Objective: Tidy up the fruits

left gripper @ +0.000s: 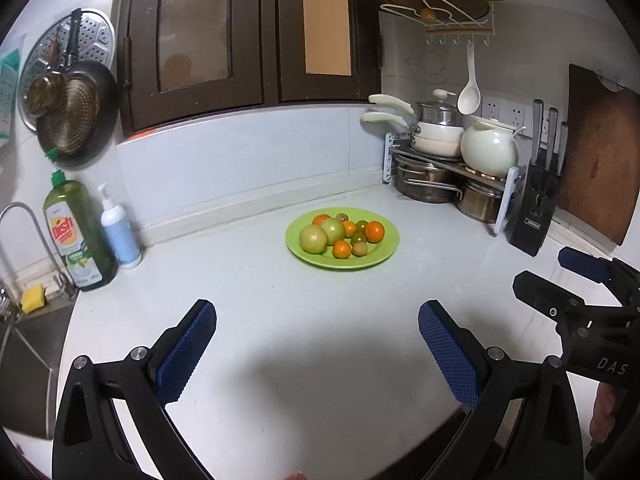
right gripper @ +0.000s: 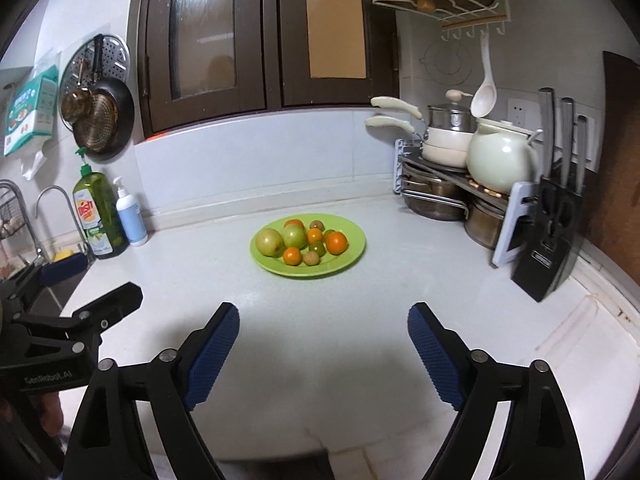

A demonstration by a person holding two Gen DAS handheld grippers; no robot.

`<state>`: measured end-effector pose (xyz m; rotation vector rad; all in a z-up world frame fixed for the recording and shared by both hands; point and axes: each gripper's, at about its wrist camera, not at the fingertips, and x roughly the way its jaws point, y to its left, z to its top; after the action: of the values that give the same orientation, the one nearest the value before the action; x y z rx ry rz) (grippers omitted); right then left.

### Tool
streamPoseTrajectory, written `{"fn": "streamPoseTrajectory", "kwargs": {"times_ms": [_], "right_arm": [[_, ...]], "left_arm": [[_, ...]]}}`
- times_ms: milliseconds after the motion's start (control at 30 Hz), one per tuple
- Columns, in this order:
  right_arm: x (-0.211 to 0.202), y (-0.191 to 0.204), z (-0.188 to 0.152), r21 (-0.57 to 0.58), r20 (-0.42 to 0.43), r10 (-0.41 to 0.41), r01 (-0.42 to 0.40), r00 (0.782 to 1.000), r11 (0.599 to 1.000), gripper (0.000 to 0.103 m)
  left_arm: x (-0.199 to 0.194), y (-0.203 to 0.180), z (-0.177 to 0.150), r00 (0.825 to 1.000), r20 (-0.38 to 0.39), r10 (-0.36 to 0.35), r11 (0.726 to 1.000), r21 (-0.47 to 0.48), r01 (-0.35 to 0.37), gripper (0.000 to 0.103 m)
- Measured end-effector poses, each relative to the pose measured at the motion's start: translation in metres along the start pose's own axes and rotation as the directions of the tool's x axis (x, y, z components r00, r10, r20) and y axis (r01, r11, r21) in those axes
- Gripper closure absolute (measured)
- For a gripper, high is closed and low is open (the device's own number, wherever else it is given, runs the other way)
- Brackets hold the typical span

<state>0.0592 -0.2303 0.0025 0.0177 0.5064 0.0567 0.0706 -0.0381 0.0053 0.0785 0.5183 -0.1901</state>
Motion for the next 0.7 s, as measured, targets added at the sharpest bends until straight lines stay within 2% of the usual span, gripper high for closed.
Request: {"fn": "streamPoseTrajectory", "kwargs": {"times_ms": [267, 700], "right_arm": [[-0.036, 0.003, -0.016, -0.010, 0.015, -0.005, 0.005, 1.000, 1.000, 0.014], [-0.060, 0.005, -0.028, -0.015, 0.026, 0.005, -0.004, 1.000, 1.000, 0.013]], "left_arm": [[-0.028, -0.005, -0.011, 1.000, 0.000, 0.009, 1.000, -0.011, -0.009, 0.000], [-0.060, -0.007, -0.020, 0.998, 0.050, 0.030, 1.000, -0.006, -0.030, 0.000]]}}
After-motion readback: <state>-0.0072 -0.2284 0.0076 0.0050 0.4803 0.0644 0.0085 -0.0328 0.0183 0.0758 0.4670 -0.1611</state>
